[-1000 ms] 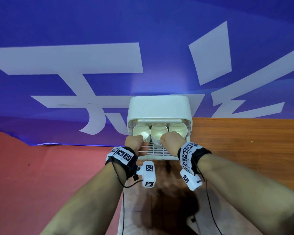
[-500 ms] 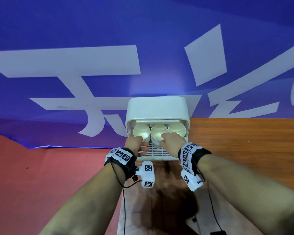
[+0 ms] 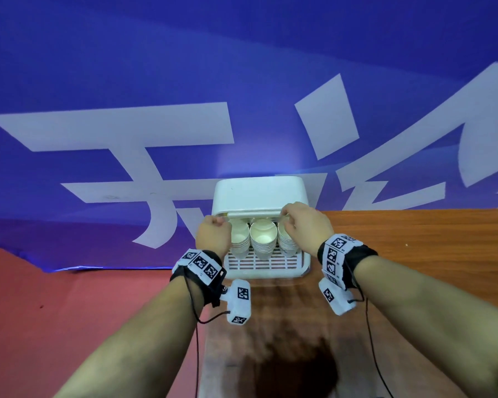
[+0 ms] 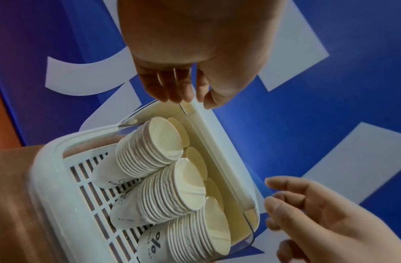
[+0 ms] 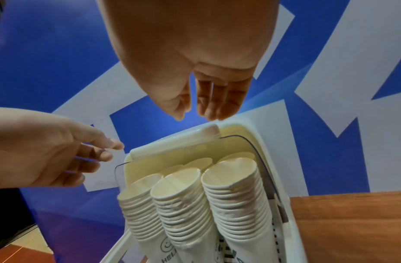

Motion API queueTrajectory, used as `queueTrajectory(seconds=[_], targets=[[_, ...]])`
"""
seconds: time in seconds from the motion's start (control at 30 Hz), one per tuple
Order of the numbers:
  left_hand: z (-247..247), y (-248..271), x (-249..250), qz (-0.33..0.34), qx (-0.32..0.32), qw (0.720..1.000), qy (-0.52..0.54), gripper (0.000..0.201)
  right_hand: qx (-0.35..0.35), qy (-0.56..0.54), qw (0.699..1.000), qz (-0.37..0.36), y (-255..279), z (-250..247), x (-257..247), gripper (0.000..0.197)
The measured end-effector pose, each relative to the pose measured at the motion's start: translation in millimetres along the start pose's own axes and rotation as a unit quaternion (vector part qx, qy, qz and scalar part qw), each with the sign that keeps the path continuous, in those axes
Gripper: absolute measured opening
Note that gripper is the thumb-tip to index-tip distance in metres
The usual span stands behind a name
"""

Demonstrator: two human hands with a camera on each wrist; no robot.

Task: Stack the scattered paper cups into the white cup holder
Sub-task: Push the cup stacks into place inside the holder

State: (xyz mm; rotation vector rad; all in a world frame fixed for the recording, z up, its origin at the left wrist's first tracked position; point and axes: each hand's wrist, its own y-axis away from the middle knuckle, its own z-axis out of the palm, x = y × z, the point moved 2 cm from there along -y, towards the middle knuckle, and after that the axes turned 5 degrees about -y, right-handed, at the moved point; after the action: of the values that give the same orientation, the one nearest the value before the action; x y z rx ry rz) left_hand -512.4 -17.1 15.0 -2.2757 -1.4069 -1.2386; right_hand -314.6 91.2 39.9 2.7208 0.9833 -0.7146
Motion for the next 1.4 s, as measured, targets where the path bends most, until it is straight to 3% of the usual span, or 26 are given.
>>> queueTrajectory(seconds=[0.17,0.33,0.6,0.83,1.07,1.2,1.4], targets=[[10,0,11,0.162,-0.066,0.979,-0.103,0.044,-0.04,0.041,0.998,0.014,-8,1,15,0.039],[10,3,14,0.196,-0.082,0.957,-0.198,0.046,-0.067,0.056,0.996,0.019,-8,8,22,0.041],[8,12,9,0.154,-0.103,0.966,-0.178,0.041,-0.076,0.04,0.996,0.034,1,12,19,0.034],[13,24,-22,0.055,-0.061,0.995,-0.056,0.03,-0.084,-0.01,0.991,0.102,23,26,20,0.026],[28,40,-59,-0.024,-0.045,0.999,0.005,0.022,-0.105,-0.077,0.983,0.13,49,54,32,0.025],[41,45,-77,-0.045,-0.06,0.997,0.007,0.022,-0.115,-0.107,0.977,0.142,63,72,39,0.024],[51,45,-95,-0.039,-0.069,0.997,-0.016,0.018,-0.139,-0.119,0.971,0.156,70,94,52,0.038]])
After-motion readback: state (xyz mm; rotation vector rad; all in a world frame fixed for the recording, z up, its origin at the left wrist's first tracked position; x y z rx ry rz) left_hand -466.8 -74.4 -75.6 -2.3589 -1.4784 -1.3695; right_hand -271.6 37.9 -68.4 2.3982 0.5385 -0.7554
